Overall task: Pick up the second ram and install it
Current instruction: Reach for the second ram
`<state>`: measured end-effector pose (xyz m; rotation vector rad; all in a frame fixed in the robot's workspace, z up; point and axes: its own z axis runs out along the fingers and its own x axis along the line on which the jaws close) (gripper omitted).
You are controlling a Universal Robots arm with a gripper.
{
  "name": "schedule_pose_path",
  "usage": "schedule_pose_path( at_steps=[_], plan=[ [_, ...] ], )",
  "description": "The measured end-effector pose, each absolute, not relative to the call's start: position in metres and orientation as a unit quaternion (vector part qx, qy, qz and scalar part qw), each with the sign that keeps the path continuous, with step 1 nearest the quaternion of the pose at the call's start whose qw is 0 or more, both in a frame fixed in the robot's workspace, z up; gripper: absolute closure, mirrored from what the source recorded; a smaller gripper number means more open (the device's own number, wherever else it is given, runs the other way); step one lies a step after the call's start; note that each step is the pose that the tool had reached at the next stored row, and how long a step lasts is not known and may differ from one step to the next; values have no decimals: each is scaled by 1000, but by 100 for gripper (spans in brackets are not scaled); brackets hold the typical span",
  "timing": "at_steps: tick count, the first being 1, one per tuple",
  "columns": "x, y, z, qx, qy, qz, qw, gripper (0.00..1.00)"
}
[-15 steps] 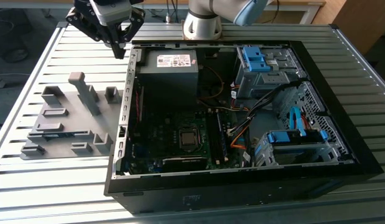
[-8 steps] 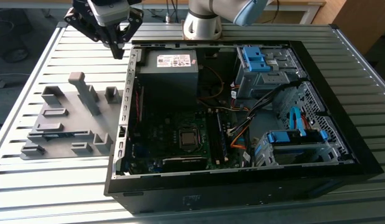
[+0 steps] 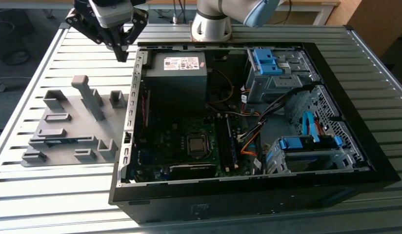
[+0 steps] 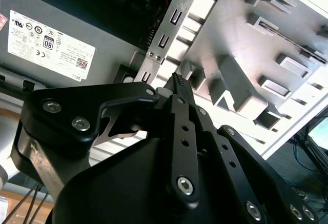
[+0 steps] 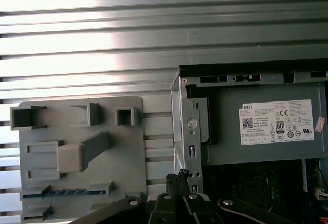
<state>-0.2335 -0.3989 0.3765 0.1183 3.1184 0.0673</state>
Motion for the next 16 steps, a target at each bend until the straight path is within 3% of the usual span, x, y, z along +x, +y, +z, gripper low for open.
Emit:
schedule_pose_path(
  at_steps=[16],
  plan=[
    [-240,-399,375,38,999,22,10,89]
  ],
)
